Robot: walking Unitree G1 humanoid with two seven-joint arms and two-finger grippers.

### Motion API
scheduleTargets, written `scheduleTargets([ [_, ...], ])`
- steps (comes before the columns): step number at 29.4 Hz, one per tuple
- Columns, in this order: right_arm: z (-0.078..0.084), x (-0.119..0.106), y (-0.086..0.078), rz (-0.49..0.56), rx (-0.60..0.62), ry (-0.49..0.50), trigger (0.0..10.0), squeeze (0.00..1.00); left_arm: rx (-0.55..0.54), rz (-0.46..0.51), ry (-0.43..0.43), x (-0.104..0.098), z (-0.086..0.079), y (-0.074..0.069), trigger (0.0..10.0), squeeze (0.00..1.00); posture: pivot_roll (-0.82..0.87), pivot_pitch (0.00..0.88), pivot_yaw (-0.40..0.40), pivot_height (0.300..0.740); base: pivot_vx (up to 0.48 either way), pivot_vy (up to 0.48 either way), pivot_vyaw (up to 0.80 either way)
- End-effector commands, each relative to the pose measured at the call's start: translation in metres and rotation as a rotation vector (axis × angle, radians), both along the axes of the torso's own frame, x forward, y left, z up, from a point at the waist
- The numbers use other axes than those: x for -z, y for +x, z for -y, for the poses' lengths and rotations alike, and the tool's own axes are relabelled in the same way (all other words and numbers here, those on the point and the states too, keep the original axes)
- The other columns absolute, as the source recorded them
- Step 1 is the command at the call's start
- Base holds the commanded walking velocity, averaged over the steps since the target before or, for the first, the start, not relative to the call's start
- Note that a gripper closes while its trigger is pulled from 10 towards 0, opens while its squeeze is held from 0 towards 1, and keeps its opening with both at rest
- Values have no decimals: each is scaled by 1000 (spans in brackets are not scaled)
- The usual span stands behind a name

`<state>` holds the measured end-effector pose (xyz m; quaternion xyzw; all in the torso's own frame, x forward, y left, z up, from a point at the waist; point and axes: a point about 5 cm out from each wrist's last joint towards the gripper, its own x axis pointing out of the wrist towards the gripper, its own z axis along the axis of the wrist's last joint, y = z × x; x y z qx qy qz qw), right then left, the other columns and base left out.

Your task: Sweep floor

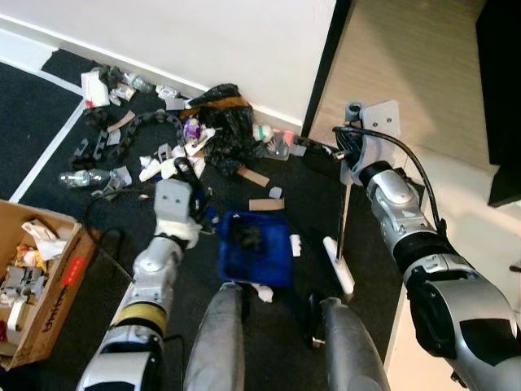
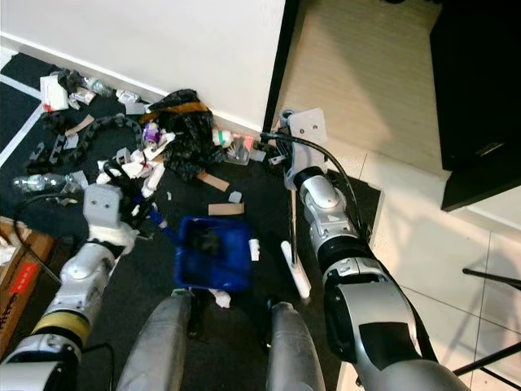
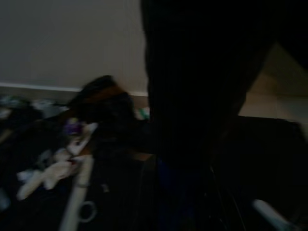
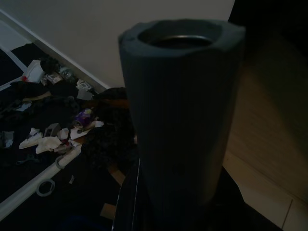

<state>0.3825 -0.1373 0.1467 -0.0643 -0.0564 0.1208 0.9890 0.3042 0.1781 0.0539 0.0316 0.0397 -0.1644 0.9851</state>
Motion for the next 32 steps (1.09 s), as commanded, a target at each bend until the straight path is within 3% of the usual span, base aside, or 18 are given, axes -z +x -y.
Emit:
scheduleTargets([
  [1, -6, 3, -2, -1, -18, 17, 10000, 0, 11, -47, -9, 13, 5, -10, 10000, 0, 142, 413, -30, 740, 0, 0, 0],
  [5, -9, 2, -2, 8, -24, 27, 10000, 0, 18, -49, -7, 14, 7, -12, 10000, 0, 144, 419, -29, 740, 0, 0, 0],
  [9, -20, 8, -6, -1, -38, 93, 10000, 0, 34, -56, 11, 17, 11, -18, 10000, 0, 150, 415, -33, 740, 0, 0, 0],
  [17, -26, 9, -7, -12, -40, 217, 10000, 0, 34, -50, 24, 14, 9, -17, 10000, 0, 157, 407, -35, 740, 0, 0, 0],
  [19, -26, 5, -6, -3, -40, 309, 10000, 0, 31, -49, 27, 14, 9, -17, 10000, 0, 155, 402, -32, 740, 0, 0, 0],
  [22, -23, -7, -3, 30, -42, 560, 10000, 0, 20, -46, 35, 13, 8, -16, 10000, 0, 152, 402, -32, 740, 0, 0, 0],
  [25, -23, -14, -4, 65, -72, 634, 10000, 0, 1, -41, 44, 12, 6, -15, 10000, 0, 146, 401, -34, 740, 0, 0, 0],
  [29, -24, -17, -5, 88, -94, 652, 10000, 0, -22, -35, 53, 11, 3, -14, 10000, 0, 142, 396, -36, 740, 0, 0, 0],
  [32, -21, -20, -6, 114, -118, 608, 10000, 0, -94, -22, 70, 8, -10, -12, 10000, 0, 137, 383, -37, 740, 0, 0, 0],
])
